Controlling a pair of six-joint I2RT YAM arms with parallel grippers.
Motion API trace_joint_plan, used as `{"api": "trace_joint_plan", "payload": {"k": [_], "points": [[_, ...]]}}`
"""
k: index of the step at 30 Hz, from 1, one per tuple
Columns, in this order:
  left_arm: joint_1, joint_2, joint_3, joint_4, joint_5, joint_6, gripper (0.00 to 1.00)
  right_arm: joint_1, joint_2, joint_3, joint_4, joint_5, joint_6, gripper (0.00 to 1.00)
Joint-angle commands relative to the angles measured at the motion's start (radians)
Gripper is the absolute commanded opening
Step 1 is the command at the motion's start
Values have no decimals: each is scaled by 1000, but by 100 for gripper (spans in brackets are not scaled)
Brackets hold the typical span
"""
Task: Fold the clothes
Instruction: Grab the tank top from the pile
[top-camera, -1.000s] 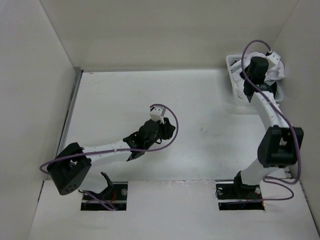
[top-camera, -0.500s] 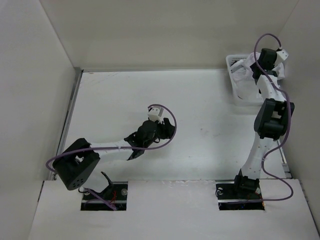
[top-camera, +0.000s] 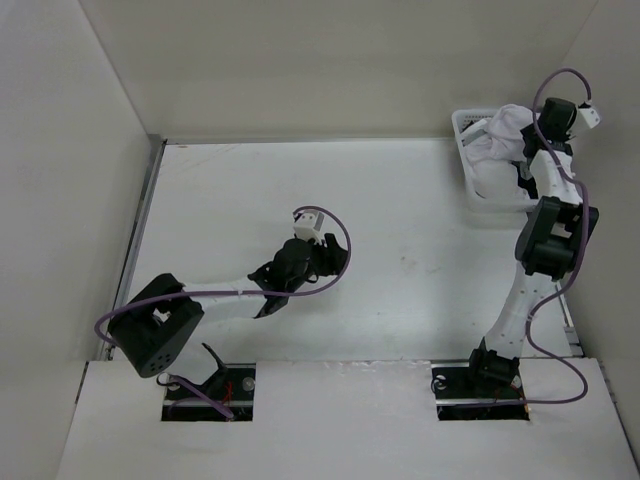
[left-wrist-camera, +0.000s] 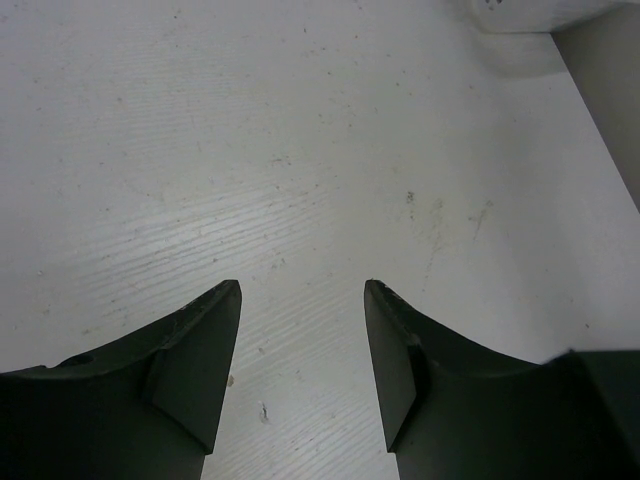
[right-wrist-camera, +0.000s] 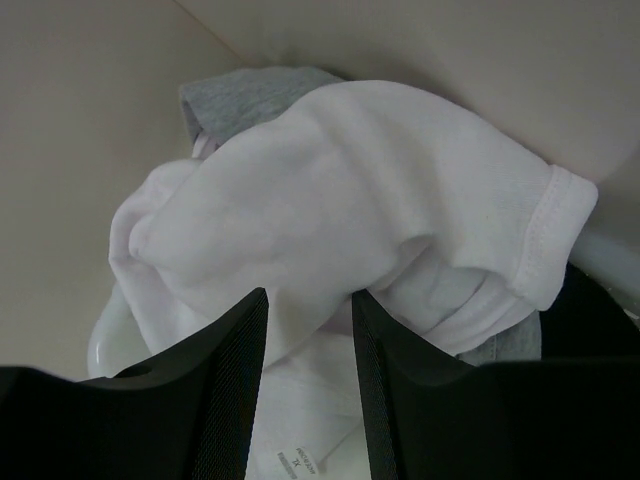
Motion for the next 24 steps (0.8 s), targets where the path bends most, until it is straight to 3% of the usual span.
{"api": "trace_joint_plan", "payload": {"k": [1, 4, 6, 9, 16, 24], "points": [[8, 6, -2, 57, 16, -12, 51, -18, 16, 54, 10, -26, 46, 44], [12, 6, -2, 57, 16, -12, 51, -28, 22, 68, 10, -49, 66, 32], [12, 6, -2, 57, 16, -12, 51, -33, 15, 64, 16, -70, 78, 18], [12, 11, 2, 57, 17, -17, 51, -28, -51, -14, 97, -85, 83, 9], [25, -29, -2, 45, 25, -35, 50, 36, -319, -196, 281, -156, 71, 4], [144, -169, -8, -130, -10, -127, 50, 237, -571, -158, 269, -282, 94, 5]]}}
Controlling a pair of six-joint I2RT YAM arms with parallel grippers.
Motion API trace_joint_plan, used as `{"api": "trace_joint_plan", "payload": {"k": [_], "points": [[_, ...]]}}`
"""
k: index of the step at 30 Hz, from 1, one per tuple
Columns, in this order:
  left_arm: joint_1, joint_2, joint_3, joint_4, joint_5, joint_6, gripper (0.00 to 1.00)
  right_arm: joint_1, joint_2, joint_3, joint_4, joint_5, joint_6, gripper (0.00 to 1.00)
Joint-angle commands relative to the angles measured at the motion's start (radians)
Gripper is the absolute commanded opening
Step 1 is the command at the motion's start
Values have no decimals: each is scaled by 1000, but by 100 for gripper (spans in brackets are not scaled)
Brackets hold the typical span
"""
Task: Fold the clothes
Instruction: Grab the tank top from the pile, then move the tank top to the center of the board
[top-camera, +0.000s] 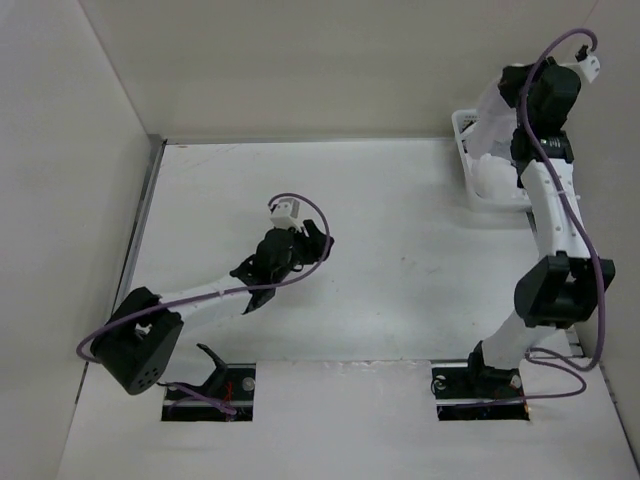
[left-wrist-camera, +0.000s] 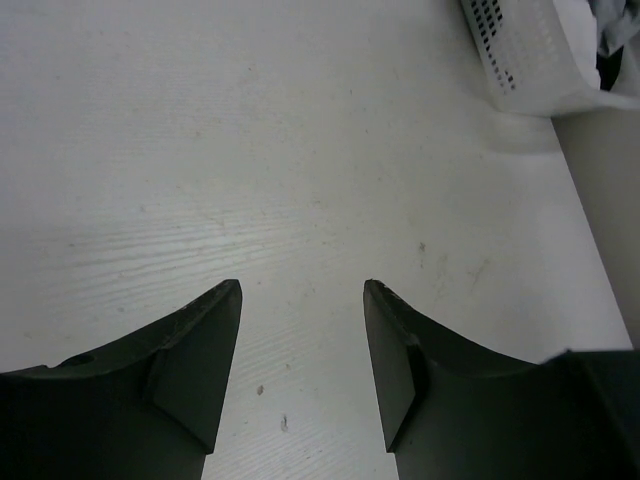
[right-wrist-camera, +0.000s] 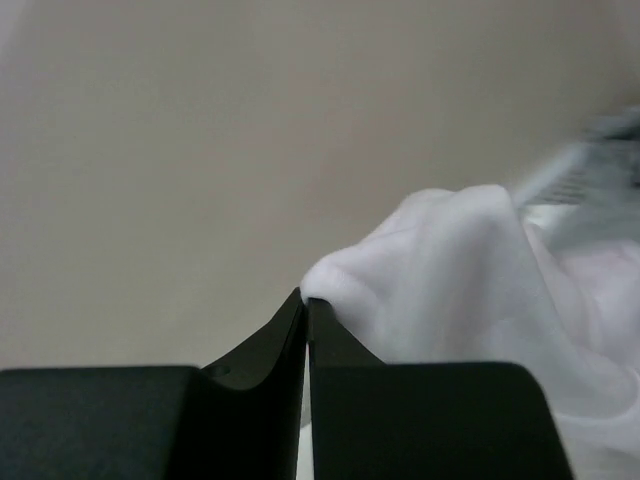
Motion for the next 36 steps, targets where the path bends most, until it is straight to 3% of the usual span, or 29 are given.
{"api": "trace_joint_plan", "payload": {"k": [1, 3, 6, 11, 14, 16, 18, 21, 26, 28, 32, 36], "points": [[75, -109, -11, -73, -16, -57, 50, 92, -132, 63, 85, -102, 20, 5], [124, -176, -15, -122, -11, -74, 50, 160, -210, 28, 69, -115, 11, 5], [194, -290, -26, -183, -19, -92, 50, 276, -370, -156, 91, -121, 2, 6], [288, -431, -77, -252, -36, -155, 52, 558, -573, -714, 219, -98, 45, 14], [351, -494, -110, -312, -28, -170, 53, 718, -538, -957, 253, -84, 43, 25], [380, -513, -127, -349, -25, -157, 54, 761, -521, -1048, 240, -46, 57, 43], [392, -513, -136, -374, -25, -138, 54, 783, -534, -1106, 214, 14, 52, 58], [377, -494, -143, -398, -36, -125, 51, 815, -554, -1152, 215, 43, 52, 60], [293, -425, -138, -427, -42, -97, 37, 843, -527, -1172, 200, 53, 48, 18], [247, -375, -130, -417, -54, -80, 37, 844, -498, -1178, 201, 59, 49, 16], [181, -215, -61, -348, -109, -48, 40, 849, -433, -1160, 201, 68, 46, 30], [167, -123, -31, -331, -94, -60, 34, 886, -389, -1135, 164, 102, 29, 48]]}}
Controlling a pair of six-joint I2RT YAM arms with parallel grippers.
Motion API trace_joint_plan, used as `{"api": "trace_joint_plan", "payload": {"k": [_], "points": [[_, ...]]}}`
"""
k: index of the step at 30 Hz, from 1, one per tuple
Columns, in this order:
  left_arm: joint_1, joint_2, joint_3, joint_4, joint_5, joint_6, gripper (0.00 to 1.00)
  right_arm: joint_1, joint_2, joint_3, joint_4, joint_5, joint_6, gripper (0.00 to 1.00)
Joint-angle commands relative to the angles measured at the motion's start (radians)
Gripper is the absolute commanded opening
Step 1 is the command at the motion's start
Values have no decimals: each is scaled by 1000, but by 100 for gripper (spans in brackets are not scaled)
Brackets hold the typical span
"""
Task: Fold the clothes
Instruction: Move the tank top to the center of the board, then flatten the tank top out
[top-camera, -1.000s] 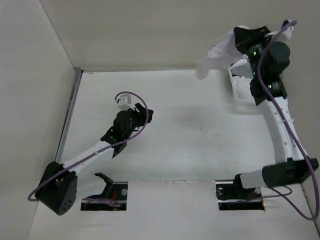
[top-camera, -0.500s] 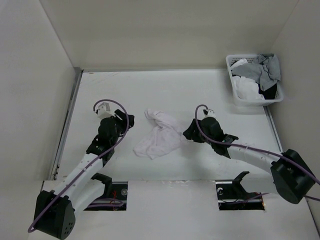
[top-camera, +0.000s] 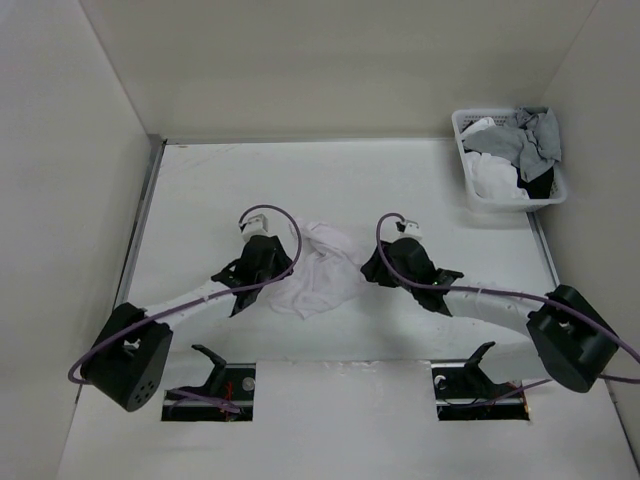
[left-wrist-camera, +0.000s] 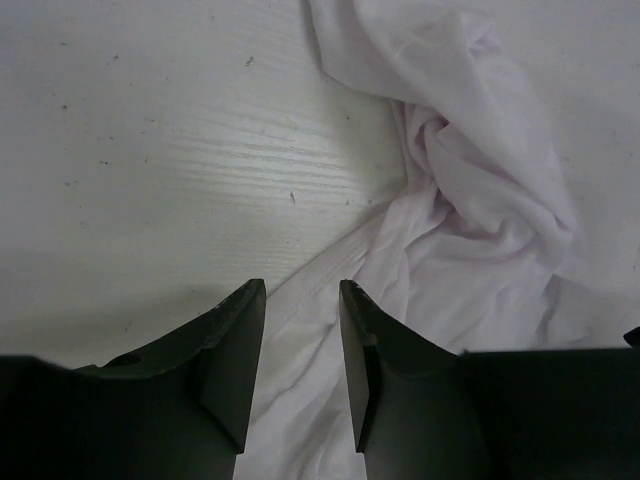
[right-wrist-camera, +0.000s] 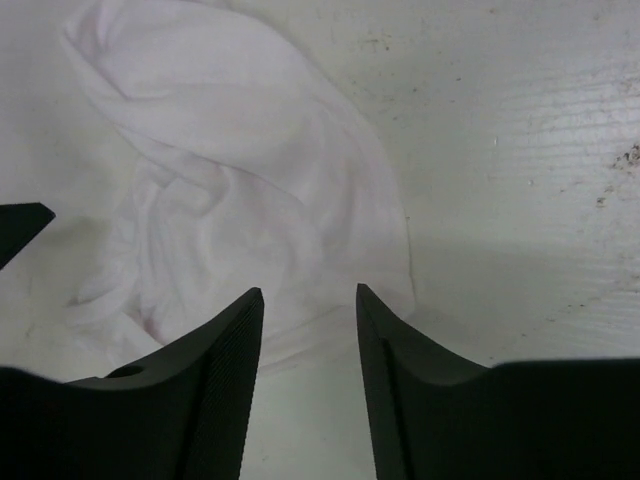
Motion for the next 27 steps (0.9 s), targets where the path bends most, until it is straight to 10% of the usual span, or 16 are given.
{"api": "trace_joint_plan", "payload": {"k": [1, 18, 27], "points": [[-14, 14, 46, 50, -24, 17, 33, 27, 12, 50, 0, 73, -12, 50], [-38, -69, -77, -190, -77, -38, 41, 174, 65, 122, -152, 200, -58, 58], [-61, -121, -103, -258, -52, -109, 39, 378, 166, 305, -136, 2, -159, 45]]}}
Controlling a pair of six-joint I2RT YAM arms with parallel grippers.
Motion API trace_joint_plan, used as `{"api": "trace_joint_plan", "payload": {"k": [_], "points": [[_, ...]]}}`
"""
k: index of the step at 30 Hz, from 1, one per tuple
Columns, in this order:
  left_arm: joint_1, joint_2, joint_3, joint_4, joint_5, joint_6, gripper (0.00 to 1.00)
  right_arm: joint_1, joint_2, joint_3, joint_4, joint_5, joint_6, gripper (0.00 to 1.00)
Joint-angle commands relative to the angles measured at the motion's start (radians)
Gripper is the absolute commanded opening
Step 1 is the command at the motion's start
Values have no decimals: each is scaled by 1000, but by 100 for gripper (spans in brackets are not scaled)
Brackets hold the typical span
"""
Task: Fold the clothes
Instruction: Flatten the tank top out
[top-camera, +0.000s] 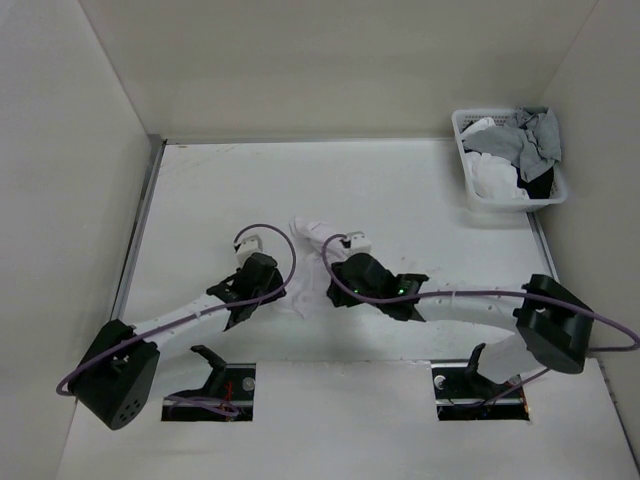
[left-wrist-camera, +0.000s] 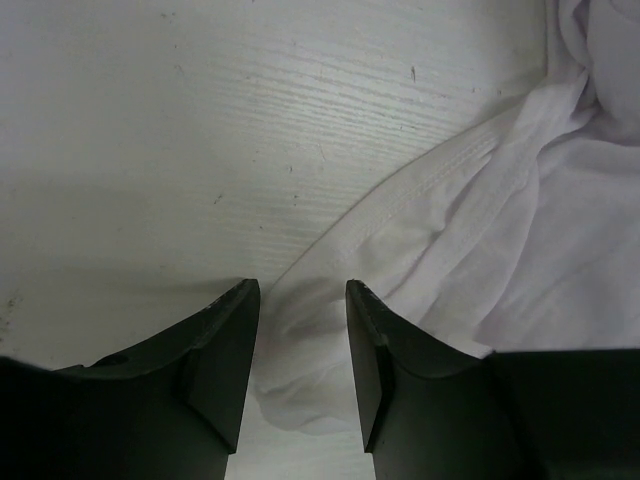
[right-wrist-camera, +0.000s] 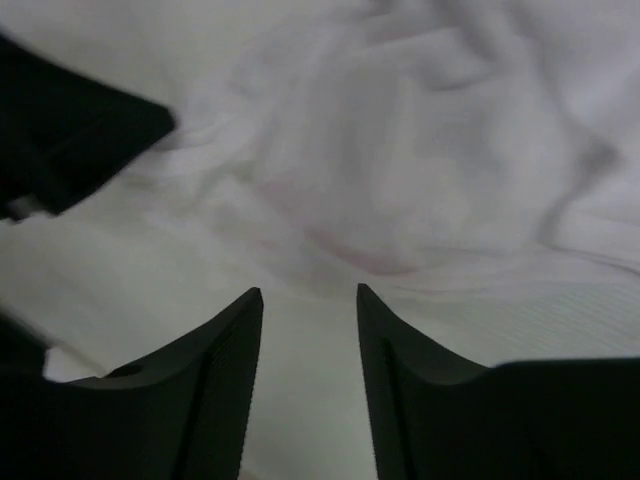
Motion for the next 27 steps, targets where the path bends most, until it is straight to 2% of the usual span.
{"api": "trace_joint_plan", "payload": {"k": [1, 4, 8, 12, 16, 18, 22, 27], "points": [[-1, -42, -28, -60, 23, -45, 38, 94, 91, 145, 59, -86, -56, 50], [7, -64, -39, -65, 54, -62, 28, 121, 209, 237, 64, -86, -73, 60], [30, -96, -62, -64, 95, -76, 15, 122, 311, 291, 88, -65, -58, 64], [77, -152, -83, -57, 121, -91, 8, 127, 370, 304, 92, -34, -41, 63], [157, -249, -126, -27, 184, -131, 5, 153, 401, 301, 96, 21, -18, 55], [192, -295, -151, 2, 222, -150, 5, 156, 406, 298, 95, 56, -3, 40], [244, -298, -171, 33, 290, -147, 5, 162, 381, 277, 110, 113, 21, 19], [232, -240, -178, 65, 308, -135, 6, 165, 274, 219, 136, 168, 30, 12]]}}
